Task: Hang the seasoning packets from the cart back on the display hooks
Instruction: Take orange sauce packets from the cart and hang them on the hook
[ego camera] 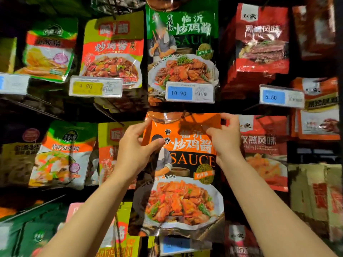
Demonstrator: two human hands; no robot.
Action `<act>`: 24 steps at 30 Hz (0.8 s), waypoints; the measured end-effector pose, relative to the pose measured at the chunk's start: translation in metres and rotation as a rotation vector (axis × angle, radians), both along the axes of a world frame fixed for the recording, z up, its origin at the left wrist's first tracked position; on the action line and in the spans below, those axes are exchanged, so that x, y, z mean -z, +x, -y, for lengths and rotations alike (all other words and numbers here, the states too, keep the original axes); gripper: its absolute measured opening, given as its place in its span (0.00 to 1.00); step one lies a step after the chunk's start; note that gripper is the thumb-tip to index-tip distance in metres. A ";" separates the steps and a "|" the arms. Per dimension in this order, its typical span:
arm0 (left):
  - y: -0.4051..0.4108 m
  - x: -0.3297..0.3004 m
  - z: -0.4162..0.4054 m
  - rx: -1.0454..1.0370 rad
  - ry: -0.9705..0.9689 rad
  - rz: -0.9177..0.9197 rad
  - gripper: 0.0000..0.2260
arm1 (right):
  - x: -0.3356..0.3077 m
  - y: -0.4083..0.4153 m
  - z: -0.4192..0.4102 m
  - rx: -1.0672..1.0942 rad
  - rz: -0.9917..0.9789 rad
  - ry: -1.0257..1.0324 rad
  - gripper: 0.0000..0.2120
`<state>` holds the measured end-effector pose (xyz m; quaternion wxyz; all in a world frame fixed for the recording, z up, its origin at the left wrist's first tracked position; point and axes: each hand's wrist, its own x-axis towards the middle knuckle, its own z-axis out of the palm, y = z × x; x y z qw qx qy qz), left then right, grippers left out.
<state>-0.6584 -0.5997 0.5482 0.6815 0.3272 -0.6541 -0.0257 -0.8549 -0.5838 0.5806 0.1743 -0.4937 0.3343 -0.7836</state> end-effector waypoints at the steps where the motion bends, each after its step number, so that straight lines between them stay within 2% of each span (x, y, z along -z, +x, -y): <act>1: -0.002 0.003 0.001 -0.031 -0.009 0.012 0.28 | 0.002 -0.001 0.002 0.049 -0.040 -0.017 0.21; 4: -0.010 0.008 -0.006 -0.223 -0.102 0.136 0.22 | 0.011 0.002 -0.007 0.304 -0.239 -0.187 0.22; 7: -0.017 0.035 -0.017 -0.350 -0.340 0.400 0.21 | 0.047 0.005 -0.018 0.623 -0.671 -0.380 0.27; 9: -0.019 0.064 -0.020 -0.352 -0.361 0.575 0.23 | 0.079 0.004 -0.018 0.683 -0.975 -0.417 0.26; 10: -0.019 0.073 -0.019 -0.358 -0.342 0.614 0.24 | 0.089 0.003 -0.016 0.650 -1.037 -0.398 0.26; 15: -0.017 0.075 0.003 -0.352 -0.233 0.640 0.25 | 0.086 0.004 -0.001 0.621 -1.047 -0.232 0.28; 17: -0.020 0.080 0.015 -0.355 -0.161 0.650 0.26 | 0.086 0.004 0.009 0.539 -1.080 -0.104 0.29; 19: -0.023 0.086 0.021 -0.398 -0.111 0.669 0.27 | 0.090 -0.003 0.023 0.474 -1.124 -0.069 0.29; 22: -0.026 0.092 0.021 -0.487 -0.091 0.804 0.30 | 0.096 -0.015 0.035 0.484 -1.198 -0.039 0.30; 24: -0.025 0.097 0.020 -0.519 -0.069 0.884 0.32 | 0.102 -0.017 0.034 0.461 -1.168 -0.036 0.30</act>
